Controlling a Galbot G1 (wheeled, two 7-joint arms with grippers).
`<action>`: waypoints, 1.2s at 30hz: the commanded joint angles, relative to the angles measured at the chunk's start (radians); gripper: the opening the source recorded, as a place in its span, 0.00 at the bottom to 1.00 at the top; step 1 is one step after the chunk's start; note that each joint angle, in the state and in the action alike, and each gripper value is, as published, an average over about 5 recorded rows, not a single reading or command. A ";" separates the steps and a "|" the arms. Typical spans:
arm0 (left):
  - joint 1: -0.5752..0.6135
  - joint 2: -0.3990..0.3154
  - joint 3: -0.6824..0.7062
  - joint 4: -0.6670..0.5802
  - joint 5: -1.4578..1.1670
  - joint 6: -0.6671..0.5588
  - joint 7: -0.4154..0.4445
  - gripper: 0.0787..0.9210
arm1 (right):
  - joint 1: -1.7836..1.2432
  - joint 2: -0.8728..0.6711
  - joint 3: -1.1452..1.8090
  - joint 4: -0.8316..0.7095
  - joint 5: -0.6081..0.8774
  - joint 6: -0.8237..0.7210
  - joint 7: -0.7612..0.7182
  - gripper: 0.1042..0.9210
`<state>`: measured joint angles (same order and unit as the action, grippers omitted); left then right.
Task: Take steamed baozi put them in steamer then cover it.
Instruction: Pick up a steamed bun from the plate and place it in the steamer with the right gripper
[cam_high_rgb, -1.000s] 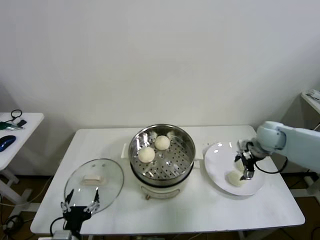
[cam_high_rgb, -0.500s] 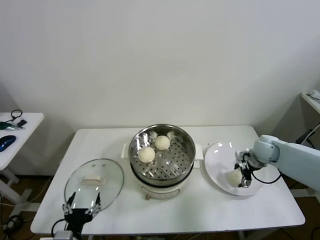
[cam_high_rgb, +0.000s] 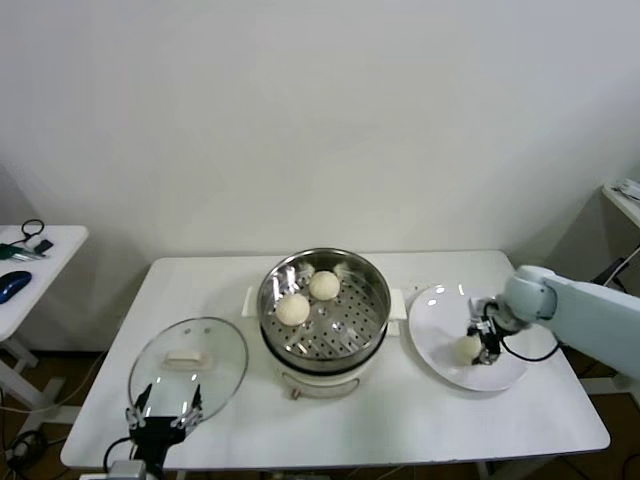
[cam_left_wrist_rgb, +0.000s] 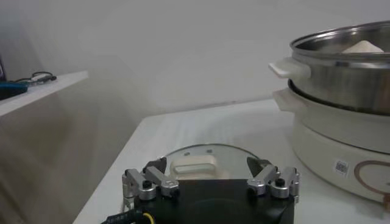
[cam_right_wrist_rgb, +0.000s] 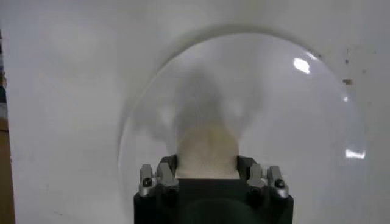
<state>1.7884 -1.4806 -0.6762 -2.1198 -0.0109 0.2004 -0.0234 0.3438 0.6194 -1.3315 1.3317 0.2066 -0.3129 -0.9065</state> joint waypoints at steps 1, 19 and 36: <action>0.004 -0.002 0.003 -0.006 0.001 0.007 0.002 0.88 | 0.589 0.158 -0.290 0.023 0.028 0.269 -0.119 0.66; 0.009 -0.009 -0.018 -0.007 0.000 0.008 0.000 0.88 | 0.506 0.548 -0.162 0.393 -0.218 0.496 -0.004 0.67; 0.025 -0.022 -0.023 -0.011 0.003 0.012 -0.016 0.88 | 0.315 0.576 -0.221 0.337 -0.386 0.510 0.042 0.67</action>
<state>1.8076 -1.5007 -0.6987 -2.1310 -0.0085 0.2131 -0.0371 0.7352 1.1544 -1.5357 1.6495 -0.0890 0.1720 -0.8855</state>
